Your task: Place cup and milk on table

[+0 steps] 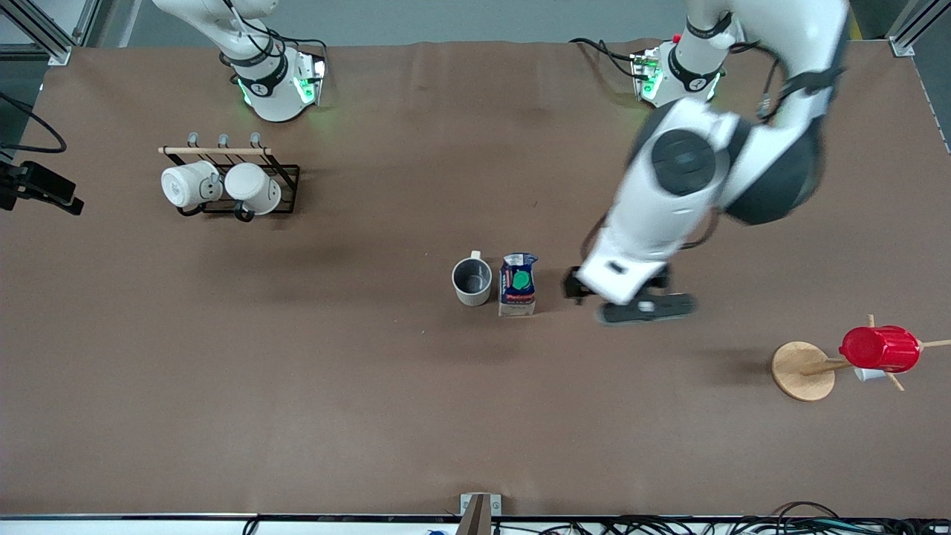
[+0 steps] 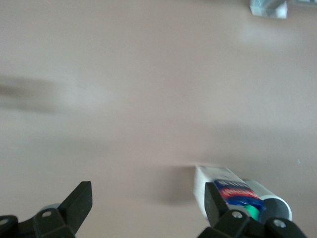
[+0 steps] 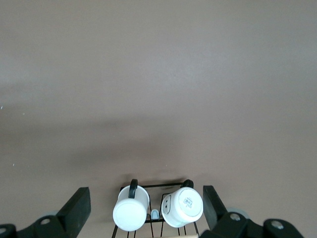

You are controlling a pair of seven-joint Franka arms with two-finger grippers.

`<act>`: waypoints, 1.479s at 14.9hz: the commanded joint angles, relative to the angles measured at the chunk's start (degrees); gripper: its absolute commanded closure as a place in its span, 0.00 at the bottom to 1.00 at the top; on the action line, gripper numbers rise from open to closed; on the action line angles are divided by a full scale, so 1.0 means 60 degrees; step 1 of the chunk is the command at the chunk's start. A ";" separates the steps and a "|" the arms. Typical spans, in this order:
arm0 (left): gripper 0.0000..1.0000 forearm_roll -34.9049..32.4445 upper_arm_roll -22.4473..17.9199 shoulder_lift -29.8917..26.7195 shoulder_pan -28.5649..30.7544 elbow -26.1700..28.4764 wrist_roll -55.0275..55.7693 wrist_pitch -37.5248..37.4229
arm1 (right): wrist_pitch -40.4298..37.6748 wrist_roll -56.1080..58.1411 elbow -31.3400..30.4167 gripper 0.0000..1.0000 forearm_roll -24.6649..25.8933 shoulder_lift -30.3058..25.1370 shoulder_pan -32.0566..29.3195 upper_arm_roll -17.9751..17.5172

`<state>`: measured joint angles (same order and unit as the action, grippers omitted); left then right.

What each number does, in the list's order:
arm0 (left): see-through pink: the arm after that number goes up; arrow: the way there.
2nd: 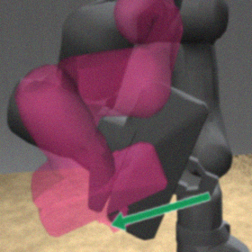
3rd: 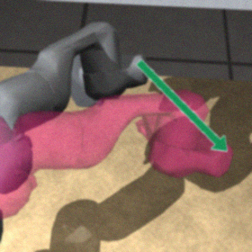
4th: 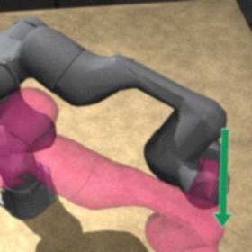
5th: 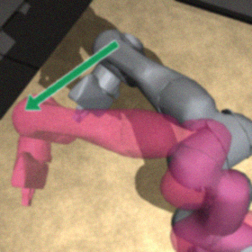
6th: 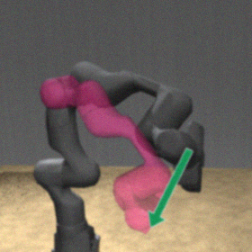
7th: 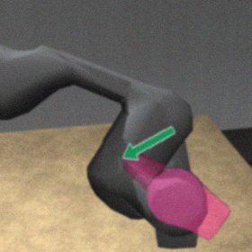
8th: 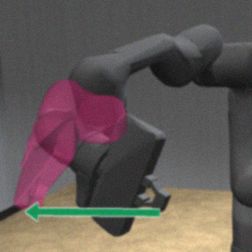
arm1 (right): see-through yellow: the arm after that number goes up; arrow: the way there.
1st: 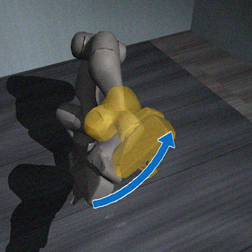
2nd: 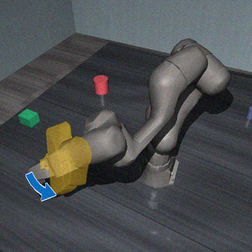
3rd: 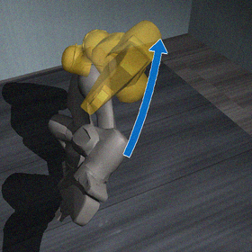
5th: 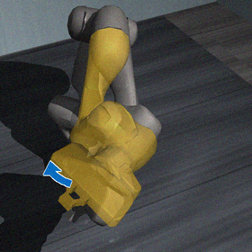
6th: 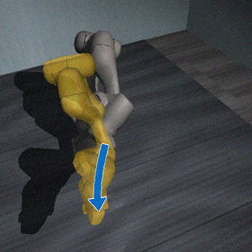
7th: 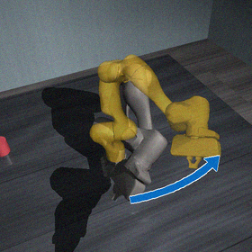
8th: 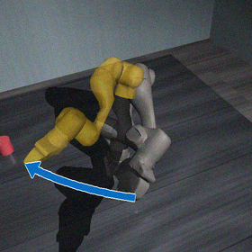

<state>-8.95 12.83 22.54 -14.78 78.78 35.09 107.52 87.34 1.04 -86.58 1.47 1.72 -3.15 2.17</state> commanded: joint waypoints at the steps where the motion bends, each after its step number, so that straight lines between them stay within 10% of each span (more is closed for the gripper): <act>1: 0.00 -0.0134 0.0045 -0.1059 0.0863 0.0302 -0.0878 -0.0721 | -0.0215 -0.0085 0.0396 0.00 -0.0172 -0.0038 0.0070 0.0005; 7: 0.00 0.0771 0.0118 -0.2450 0.2462 0.0623 -0.3898 -0.2245 | -0.0201 -0.0070 0.0397 0.00 -0.0187 -0.0037 0.0012 -0.0009; 14: 0.00 0.1697 -0.0833 -0.5058 0.2464 0.3435 -0.4881 -0.2232 | -0.0216 -0.0085 0.0397 0.00 -0.0172 -0.0038 -0.0223 -0.0332; 22: 0.00 0.1551 -0.0761 -0.4563 0.2537 0.2457 -0.5423 -0.2729 | -0.0201 -0.0129 0.0397 0.00 -0.0157 -0.0023 -0.0135 -0.0302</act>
<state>0.18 8.56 -6.61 0.63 96.86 3.49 93.30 86.68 0.97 -84.54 1.44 1.72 -3.37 1.02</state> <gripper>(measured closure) 0.000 0.000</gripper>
